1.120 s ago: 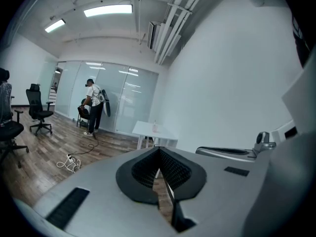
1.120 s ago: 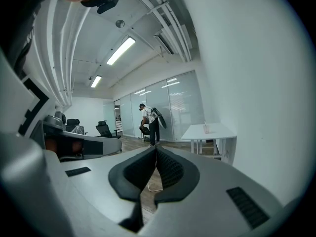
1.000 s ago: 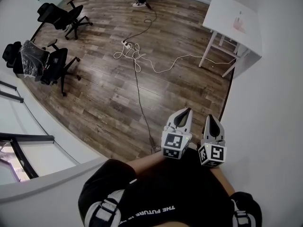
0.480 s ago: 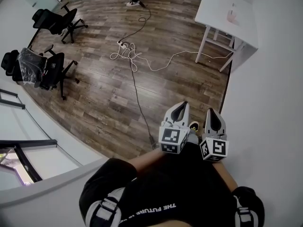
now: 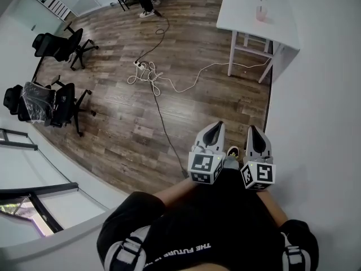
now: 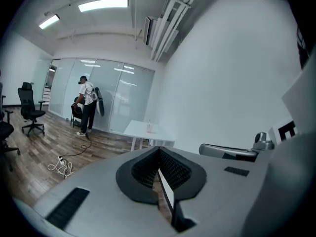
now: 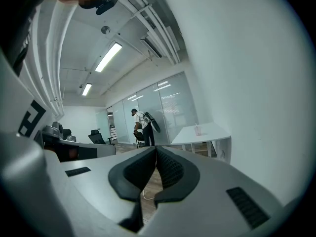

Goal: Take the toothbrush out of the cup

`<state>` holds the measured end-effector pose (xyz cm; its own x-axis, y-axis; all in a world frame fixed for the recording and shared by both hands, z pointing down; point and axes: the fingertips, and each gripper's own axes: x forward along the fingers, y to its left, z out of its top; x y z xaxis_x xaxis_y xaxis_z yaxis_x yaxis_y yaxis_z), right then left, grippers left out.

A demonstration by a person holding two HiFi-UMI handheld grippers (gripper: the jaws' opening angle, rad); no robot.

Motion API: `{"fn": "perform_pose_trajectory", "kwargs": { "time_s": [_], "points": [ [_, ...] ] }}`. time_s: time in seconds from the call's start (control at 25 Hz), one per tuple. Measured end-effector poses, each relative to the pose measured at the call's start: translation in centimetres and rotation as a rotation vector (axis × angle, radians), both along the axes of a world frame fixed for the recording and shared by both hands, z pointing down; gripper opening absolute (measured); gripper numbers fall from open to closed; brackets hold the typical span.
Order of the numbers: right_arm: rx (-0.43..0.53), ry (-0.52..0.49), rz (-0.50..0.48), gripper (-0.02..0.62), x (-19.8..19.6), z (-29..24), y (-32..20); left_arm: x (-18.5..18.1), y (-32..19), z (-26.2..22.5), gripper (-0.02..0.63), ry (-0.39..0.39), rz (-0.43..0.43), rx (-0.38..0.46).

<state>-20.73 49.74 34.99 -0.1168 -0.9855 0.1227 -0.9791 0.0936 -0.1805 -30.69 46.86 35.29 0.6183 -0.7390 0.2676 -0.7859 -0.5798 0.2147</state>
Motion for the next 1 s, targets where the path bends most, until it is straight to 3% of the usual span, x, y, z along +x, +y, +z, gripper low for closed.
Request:
{"fn": "perform_pose_trajectory", "kwargs": {
  "time_s": [0.52,1.0],
  "points": [
    [0.016,-0.001,-0.034,0.015,4.6,0.3,-6.7,4.6,-6.6,-0.4,0.015,0.007,-0.023,0.009],
    [0.027,-0.01,0.01,0.015,13.3,0.6,-10.2,13.5,-10.1,-0.1,0.014,-0.014,0.032,0.028]
  ]
}}
